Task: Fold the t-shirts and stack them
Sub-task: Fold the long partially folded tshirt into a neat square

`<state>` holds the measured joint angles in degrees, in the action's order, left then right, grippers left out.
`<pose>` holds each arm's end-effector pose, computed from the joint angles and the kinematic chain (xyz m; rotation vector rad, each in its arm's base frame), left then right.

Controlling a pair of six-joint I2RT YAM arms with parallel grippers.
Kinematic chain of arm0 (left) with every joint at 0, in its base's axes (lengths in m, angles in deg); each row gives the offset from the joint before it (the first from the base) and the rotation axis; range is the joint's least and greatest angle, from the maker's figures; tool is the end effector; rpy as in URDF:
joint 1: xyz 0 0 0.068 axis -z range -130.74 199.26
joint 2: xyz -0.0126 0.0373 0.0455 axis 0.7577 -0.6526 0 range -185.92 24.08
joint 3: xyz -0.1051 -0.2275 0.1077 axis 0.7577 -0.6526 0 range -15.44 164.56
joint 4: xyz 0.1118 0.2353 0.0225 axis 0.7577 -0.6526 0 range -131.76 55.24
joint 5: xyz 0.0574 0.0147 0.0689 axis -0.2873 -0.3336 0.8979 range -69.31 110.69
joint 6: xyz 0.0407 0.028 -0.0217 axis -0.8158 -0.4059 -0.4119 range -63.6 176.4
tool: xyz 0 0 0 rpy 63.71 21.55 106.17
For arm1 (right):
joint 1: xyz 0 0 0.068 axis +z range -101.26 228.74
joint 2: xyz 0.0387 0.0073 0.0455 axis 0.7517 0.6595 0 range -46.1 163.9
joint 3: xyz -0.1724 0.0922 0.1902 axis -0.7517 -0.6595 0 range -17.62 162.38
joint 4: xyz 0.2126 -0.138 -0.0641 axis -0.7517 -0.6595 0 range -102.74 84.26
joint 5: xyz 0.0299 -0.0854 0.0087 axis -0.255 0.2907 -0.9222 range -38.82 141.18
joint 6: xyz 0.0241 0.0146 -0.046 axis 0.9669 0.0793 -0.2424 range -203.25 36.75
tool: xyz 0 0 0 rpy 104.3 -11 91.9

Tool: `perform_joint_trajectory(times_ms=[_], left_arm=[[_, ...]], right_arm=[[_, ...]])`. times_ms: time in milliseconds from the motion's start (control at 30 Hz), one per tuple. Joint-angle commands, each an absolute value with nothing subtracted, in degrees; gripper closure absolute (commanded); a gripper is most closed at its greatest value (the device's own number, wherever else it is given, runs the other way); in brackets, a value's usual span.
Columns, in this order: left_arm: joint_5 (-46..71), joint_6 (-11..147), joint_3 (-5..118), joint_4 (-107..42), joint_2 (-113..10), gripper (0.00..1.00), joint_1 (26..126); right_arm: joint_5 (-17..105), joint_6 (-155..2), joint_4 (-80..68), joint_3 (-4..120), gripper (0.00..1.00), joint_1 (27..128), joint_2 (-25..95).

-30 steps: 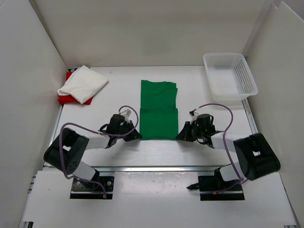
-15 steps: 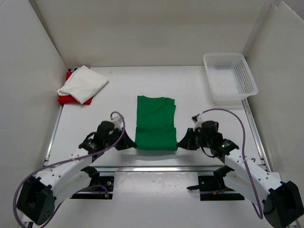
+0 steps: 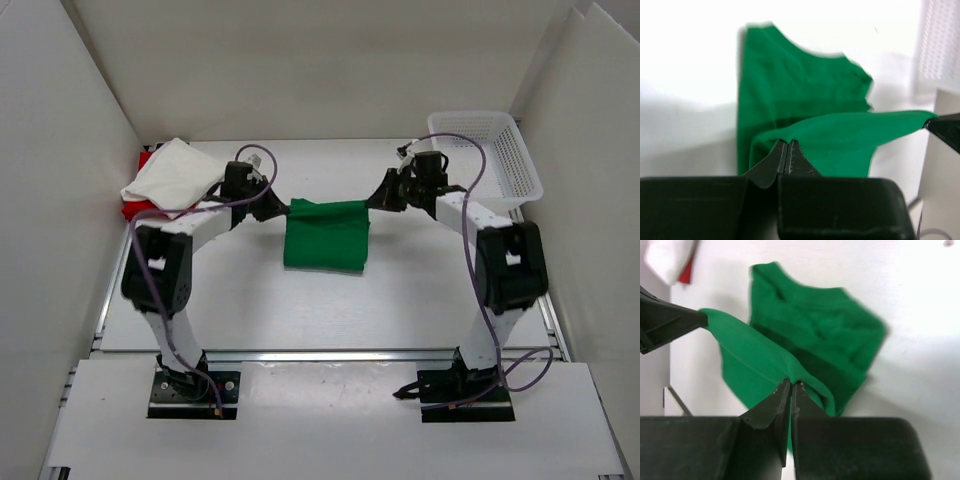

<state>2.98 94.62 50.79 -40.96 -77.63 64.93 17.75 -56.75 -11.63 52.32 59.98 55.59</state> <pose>0.3712 -0.1153 0.2068 -0.3044 2.3833 -0.8199 0.3841 0.0964 0.2307 -0.0306 2.2875 1.0029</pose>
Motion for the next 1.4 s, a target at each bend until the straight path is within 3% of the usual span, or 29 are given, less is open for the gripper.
perform_joint_trajectory(times_ms=[0, 100, 167, 233, 300, 367, 467, 633, 700, 867, 1200, 1267, 1367], left_arm=[[4.1, 95.7, 58.2, -40.5, -83.7, 0.99, 63.5], [2.8, 98.2, 61.5, -37.2, -88.3, 0.95, 62.8], [3.5, 98.9, 63.5, -35.7, -89.9, 0.85, 62.8], [3.0, 99.9, 65.0, -35.3, -91.3, 0.71, 62.5], [2.1, 100.8, 66.6, -35.5, -91.7, 0.57, 61.5], [1.4, 101.7, 66.0, -33.3, -89.9, 0.49, 61.0], [3.6, 100.3, 62.9, -31.8, -84.7, 0.57, 62.0], [3.0, 100.5, 56.4, -26.3, -82.3, 0.63, 67.5], [1.3, 100.9, 56.5, -24.9, -85.1, 0.63, 68.4], [-0.1, 101.9, 62.1, -24.7, -93.7, 0.65, 68.3], [-1.7, 105.1, 69.3, -22.7, -103.6, 0.66, 64.7], [-2.9, 106.4, 68.2, -20.6, -104.0, 0.63, 64.0], [-5.5, 108.7, 65.5, -16.2, -100.7, 0.48, 63.9]], right_arm=[[14.7, -57.9, -10.9, 61.4, 1.00, 57.8, 63.1], [16.6, -58.6, -14.3, 68.2, 1.00, 57.2, 69.3], [14.6, -57.5, -15.2, 72.1, 0.99, 56.4, 73.2], [15.1, -57.7, -17.2, 75.4, 0.92, 56.2, 75.2], [15.9, -58.5, -18.8, 77.7, 0.76, 56.8, 75.6], [17.5, -59.7, -20.2, 77.6, 0.63, 56.8, 74.2], [22.0, -60.1, -18.1, 72.1, 0.56, 58.2, 68.4], [21.1, -57.9, -8.7, 54.8, 0.91, 61.7, 58.1], [19.6, -57.2, -6.3, 50.1, 0.99, 62.7, 57.0], [19.2, -57.1, -2.1, 41.3, 0.99, 65.2, 57.3], [21.4, -58.6, -2.7, 37.0, 1.00, 64.7, 59.1], [20.9, -59.0, -3.0, 36.3, 1.00, 64.7, 58.6], [20.6, -59.0, -2.9, 37.0, 1.00, 64.8, 58.5]])
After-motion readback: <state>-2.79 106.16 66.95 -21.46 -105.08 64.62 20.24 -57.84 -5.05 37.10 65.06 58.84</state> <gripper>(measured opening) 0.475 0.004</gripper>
